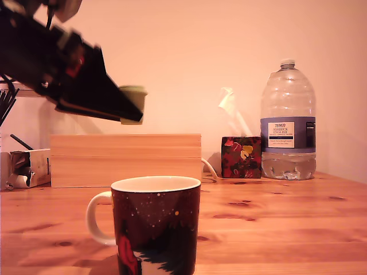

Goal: Pick up the coffee capsules from the table one by one and drop them inside the nearest coffee cup

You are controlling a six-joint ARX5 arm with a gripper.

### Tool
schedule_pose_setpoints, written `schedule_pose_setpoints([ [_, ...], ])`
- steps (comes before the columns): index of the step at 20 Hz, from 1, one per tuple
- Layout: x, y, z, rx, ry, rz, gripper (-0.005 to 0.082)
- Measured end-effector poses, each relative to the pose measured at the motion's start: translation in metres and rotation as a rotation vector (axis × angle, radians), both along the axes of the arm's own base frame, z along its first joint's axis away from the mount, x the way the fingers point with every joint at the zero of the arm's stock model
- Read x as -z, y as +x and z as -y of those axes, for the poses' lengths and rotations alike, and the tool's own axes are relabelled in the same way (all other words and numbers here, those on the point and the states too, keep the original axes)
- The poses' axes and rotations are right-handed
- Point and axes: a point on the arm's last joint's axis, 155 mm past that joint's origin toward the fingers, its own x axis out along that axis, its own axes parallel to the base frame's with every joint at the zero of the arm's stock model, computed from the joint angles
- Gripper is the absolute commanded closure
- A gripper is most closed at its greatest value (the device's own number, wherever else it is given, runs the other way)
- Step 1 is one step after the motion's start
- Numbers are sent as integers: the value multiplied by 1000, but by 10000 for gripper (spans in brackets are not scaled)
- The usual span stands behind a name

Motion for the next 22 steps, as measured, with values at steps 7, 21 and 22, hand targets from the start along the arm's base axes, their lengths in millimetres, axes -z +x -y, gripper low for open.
schedule_pose_setpoints([
  [7,16,-31,7,68,64,-64,679],
  [21,41,-40,-4,32,215,-125,674],
  [22,38,-36,1,32,223,-127,674],
])
